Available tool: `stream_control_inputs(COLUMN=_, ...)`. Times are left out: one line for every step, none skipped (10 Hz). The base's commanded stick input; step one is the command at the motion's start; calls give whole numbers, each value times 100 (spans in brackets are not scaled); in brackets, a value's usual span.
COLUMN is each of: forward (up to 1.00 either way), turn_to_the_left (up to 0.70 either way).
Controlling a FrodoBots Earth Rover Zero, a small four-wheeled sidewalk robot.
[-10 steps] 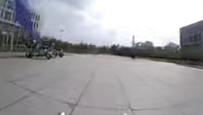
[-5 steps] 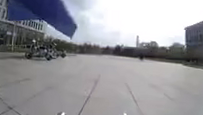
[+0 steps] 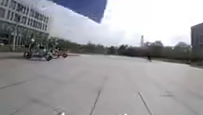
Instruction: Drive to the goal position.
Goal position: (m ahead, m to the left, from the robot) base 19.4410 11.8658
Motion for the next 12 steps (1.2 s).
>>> stream_control_inputs(forward=100, turn_to_the_left=0)
stream_control_inputs(forward=100, turn_to_the_left=0)
stream_control_inputs(forward=100, turn_to_the_left=0)
stream_control_inputs(forward=100, turn_to_the_left=0)
stream_control_inputs(forward=100, turn_to_the_left=0)
stream_control_inputs(forward=100, turn_to_the_left=0)
stream_control_inputs(forward=100, turn_to_the_left=0)
stream_control_inputs(forward=100, turn_to_the_left=0)
stream_control_inputs(forward=100, turn_to_the_left=0)
stream_control_inputs(forward=100, turn_to_the_left=-5)
stream_control_inputs(forward=100, turn_to_the_left=-21)
stream_control_inputs(forward=100, turn_to_the_left=-40)
